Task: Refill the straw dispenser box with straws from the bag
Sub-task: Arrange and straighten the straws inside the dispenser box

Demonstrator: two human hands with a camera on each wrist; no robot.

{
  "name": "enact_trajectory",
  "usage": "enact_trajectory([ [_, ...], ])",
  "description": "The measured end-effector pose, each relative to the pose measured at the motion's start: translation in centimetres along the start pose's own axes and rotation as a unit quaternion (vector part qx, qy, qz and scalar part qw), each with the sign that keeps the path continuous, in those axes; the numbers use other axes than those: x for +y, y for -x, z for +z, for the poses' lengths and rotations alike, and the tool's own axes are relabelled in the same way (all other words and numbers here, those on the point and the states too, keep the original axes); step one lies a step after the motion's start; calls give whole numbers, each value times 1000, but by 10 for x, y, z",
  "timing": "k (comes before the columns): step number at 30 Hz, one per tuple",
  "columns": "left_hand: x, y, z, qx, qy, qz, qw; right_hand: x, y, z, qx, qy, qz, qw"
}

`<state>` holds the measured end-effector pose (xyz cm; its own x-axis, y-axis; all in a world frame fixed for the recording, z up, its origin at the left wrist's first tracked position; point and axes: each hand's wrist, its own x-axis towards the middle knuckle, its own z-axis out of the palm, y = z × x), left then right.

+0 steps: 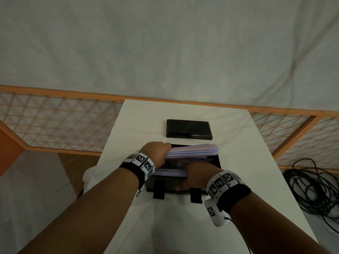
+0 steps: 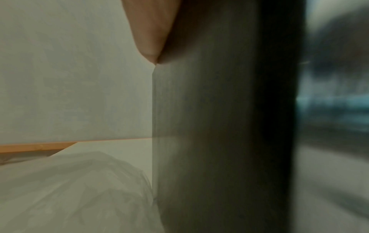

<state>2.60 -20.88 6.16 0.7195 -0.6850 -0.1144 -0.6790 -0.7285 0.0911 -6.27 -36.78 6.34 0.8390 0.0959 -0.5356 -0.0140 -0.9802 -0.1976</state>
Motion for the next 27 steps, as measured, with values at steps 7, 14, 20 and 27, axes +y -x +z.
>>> enact_trajectory([
  [7, -1, 0, -1, 2, 4, -1, 1000, 2, -2, 4, 18, -9, -19, 1000],
  [14, -1, -1, -11, -27, 41, 0, 999, -1, -4, -13, -45, -154, -10, 987],
  [20, 0, -2, -22, -57, 80, 11, 995, -7, -3, -12, -39, -36, 8, 999],
  [27, -2, -3, -29, -76, 79, 12, 994, -6, -6, -1, 115, 111, -76, 984],
])
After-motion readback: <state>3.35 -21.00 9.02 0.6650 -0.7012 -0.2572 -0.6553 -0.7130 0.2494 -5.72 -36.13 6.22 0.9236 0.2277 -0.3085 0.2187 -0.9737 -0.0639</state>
